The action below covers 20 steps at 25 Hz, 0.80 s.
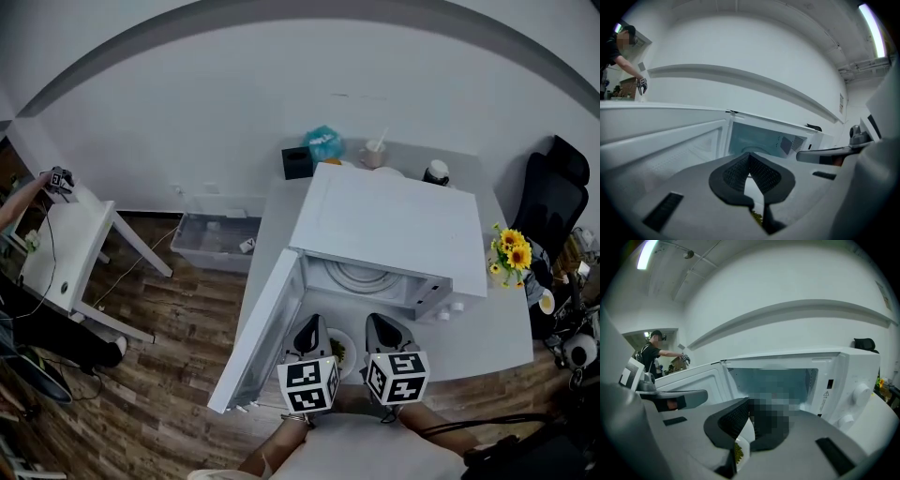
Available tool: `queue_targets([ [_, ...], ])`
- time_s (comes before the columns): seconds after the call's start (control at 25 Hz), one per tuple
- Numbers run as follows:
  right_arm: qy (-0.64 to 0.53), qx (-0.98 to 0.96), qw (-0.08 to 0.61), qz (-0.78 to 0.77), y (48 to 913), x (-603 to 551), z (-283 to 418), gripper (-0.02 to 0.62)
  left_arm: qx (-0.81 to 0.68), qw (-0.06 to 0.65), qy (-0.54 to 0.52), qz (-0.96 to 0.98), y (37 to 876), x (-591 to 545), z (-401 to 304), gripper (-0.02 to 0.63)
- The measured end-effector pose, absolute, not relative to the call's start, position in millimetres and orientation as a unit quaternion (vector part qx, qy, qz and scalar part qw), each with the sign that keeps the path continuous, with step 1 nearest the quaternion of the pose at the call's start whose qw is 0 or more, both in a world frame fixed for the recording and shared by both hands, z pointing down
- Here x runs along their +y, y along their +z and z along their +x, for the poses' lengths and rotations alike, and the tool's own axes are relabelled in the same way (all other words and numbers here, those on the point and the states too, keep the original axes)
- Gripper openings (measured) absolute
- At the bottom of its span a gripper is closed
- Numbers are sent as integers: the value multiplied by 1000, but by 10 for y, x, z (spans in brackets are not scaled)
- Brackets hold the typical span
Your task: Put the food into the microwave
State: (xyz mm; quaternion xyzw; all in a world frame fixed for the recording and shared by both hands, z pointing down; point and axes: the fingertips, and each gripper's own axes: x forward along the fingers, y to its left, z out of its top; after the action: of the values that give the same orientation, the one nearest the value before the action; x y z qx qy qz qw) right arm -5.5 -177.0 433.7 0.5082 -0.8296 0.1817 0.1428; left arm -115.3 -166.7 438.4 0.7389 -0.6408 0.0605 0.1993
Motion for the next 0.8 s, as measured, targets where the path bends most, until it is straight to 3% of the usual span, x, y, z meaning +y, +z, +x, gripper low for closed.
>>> queue_targets([
  [0.8,200,-877,155,409,4518,-1870,-176,18,-662,237,80,706,4560,-1667,-930,5],
])
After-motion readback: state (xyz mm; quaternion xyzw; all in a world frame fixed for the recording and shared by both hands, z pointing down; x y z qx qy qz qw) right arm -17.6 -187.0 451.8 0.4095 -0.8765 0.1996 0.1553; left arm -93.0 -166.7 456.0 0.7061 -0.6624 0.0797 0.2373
